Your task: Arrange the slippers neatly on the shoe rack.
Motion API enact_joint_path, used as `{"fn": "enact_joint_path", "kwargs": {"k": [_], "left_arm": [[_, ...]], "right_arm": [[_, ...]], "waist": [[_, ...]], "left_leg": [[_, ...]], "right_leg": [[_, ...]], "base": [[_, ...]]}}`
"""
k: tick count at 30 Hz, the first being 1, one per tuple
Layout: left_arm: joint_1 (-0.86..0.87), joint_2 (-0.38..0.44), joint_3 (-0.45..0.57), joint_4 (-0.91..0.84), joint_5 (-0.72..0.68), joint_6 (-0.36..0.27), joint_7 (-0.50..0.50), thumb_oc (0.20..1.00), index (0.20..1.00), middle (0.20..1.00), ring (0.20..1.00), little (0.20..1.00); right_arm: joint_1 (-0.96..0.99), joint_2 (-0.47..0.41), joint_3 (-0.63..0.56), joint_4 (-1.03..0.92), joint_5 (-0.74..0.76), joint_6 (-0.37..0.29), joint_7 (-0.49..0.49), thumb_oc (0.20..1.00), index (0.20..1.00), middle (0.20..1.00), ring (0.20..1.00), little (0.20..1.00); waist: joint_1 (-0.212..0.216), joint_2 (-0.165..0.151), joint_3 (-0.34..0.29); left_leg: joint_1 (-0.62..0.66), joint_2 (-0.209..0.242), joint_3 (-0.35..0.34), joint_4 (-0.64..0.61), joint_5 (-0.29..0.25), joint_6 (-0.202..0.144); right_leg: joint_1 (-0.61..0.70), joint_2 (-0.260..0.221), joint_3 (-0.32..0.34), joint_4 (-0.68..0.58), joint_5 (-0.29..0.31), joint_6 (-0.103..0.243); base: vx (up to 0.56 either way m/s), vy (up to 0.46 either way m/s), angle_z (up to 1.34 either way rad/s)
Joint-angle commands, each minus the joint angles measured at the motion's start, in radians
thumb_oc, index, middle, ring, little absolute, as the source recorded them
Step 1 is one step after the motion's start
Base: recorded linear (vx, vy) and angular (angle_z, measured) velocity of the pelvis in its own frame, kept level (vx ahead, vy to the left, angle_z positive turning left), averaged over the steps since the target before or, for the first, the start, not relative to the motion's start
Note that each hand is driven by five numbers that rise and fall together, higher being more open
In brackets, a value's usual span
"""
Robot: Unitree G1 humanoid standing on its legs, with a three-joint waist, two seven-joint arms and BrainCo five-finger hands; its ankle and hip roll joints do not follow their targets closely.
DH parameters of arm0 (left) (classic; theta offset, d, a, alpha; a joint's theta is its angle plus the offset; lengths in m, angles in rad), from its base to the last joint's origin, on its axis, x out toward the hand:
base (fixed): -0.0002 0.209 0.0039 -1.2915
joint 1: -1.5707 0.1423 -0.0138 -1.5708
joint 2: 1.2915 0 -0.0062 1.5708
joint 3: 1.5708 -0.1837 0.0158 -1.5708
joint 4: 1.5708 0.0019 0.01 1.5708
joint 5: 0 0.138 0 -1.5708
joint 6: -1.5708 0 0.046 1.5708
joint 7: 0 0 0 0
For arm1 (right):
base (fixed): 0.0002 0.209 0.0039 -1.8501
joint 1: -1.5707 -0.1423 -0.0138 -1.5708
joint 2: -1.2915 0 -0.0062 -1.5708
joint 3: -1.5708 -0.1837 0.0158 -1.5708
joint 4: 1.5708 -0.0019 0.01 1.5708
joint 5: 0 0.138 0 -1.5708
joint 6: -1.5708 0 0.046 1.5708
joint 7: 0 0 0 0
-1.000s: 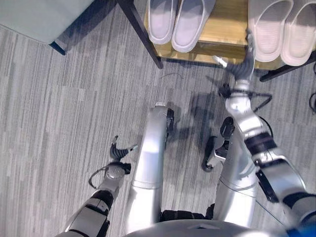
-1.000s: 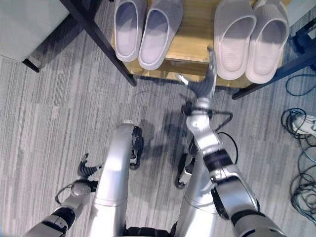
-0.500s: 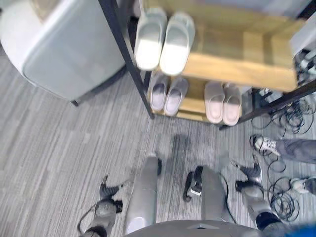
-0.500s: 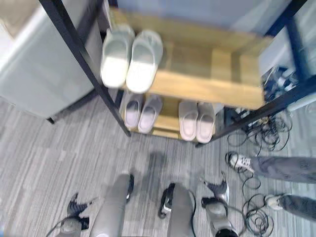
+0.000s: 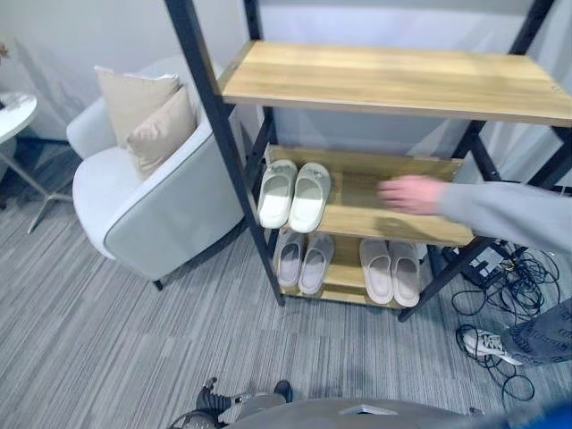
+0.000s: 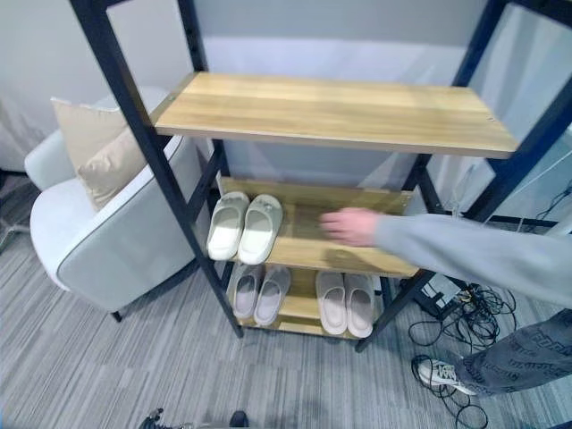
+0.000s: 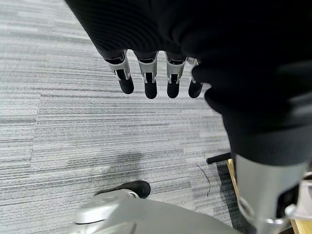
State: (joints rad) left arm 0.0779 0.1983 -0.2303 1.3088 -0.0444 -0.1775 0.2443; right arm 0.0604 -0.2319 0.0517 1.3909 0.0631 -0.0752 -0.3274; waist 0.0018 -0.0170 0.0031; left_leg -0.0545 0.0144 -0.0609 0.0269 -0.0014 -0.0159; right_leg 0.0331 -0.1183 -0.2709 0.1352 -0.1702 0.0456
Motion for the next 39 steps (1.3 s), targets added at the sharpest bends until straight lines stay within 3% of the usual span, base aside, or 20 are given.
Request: {"fn": "enact_joint_path", "kwargs": {"k": [1,6,15,23,26,28,34,39], "left_arm": [[-0.047,-0.021,0.008,0.02,0.052,0.002,-0.004,1.0,1.0,1.0,1.0,1.0],[-0.063,-0.026,0.003,0.031,0.073,0.014,-0.004,1.0,1.0,1.0,1.0,1.0],[-0.067,-0.037,-0.003,0.034,0.093,0.016,-0.001,1.0,1.0,1.0,1.0,1.0],[-0.056,-0.035,0.005,0.039,0.132,0.017,0.012,1.0,1.0,1.0,1.0,1.0],[-0.057,-0.031,0.007,0.017,0.164,0.012,0.022,1.0,1.0,1.0,1.0,1.0],[-0.054,-0.031,0.012,-0.005,0.19,0.003,0.017,1.0,1.0,1.0,1.0,1.0],[-0.05,-0.023,-0.002,-0.018,0.209,-0.009,0.013,1.0,1.0,1.0,1.0,1.0],[-0.074,-0.011,-0.037,-0.028,0.195,-0.016,0.01,1.0,1.0,1.0,1.0,1.0]], "right_arm": [[-0.053,-0.022,-0.016,-0.019,-0.016,0.001,0.01,1.0,1.0,1.0,1.0,1.0],[-0.068,-0.02,-0.008,-0.015,0.005,0.008,0.023,1.0,1.0,1.0,1.0,1.0],[-0.057,-0.003,0.018,-0.061,0.015,-0.01,0.019,1.0,1.0,1.0,1.0,1.0],[-0.029,0.004,0.111,-0.257,-0.065,-0.054,-0.001,1.0,1.0,1.0,1.0,1.0],[0.014,-0.039,0.166,-0.524,-0.175,-0.077,-0.008,1.0,1.0,1.0,1.0,1.0],[0.075,-0.12,0.146,-0.854,-0.249,-0.119,0.012,1.0,1.0,1.0,1.0,1.0],[-0.015,-0.222,0.077,-1.063,-0.293,-0.131,-0.021,1.0,1.0,1.0,1.0,1.0],[-0.267,-0.282,0.109,-0.975,-0.286,-0.106,-0.065,1.0,1.0,1.0,1.0,1.0]], "waist": [[0.015,0.004,0.052],[0.018,0.011,0.019],[-0.002,0.02,0.019],[-0.009,0.017,0.034],[-0.016,0.015,0.046],[-0.029,0.016,0.052],[-0.023,0.029,0.051],[0.006,0.041,0.068]], "left_leg": [[0.02,0.04,-0.009,-0.036,-0.01,-0.035],[0.098,0.041,0.011,-0.114,0.001,-0.038],[0.125,0.024,0.042,-0.114,-0.024,-0.047],[0.137,0.024,0.077,-0.114,-0.039,-0.047],[0.132,0.024,0.081,-0.114,-0.038,-0.047],[0.127,0.022,0.086,-0.114,-0.038,-0.046],[0.088,0.016,0.075,-0.114,-0.029,-0.046],[0.009,0.005,0.059,-0.114,-0.003,-0.042]], "right_leg": [[-0.028,-0.065,0.044,0.002,0.088,0.085],[0.062,-0.049,0.049,-0.126,0.122,0.093],[0.118,-0.052,0.052,-0.222,0.153,0.103],[0.101,-0.053,0.087,-0.223,0.157,0.114],[0.093,-0.054,0.093,-0.223,0.16,0.116],[0.085,-0.055,0.098,-0.223,0.165,0.12],[0.048,-0.063,0.088,-0.223,0.174,0.125],[-0.026,-0.069,0.091,-0.223,0.192,0.124]], "base": [[0.01,-0.041,-0.1],[0.01,-0.041,-0.17],[-0.01,-0.011,-0.06],[-0.03,-0.008,-0.17],[-0.02,-0.011,-0.12],[0.01,-0.005,-0.02],[0.0,0.0,-0.02],[-0.08,0.023,0.03]]}}
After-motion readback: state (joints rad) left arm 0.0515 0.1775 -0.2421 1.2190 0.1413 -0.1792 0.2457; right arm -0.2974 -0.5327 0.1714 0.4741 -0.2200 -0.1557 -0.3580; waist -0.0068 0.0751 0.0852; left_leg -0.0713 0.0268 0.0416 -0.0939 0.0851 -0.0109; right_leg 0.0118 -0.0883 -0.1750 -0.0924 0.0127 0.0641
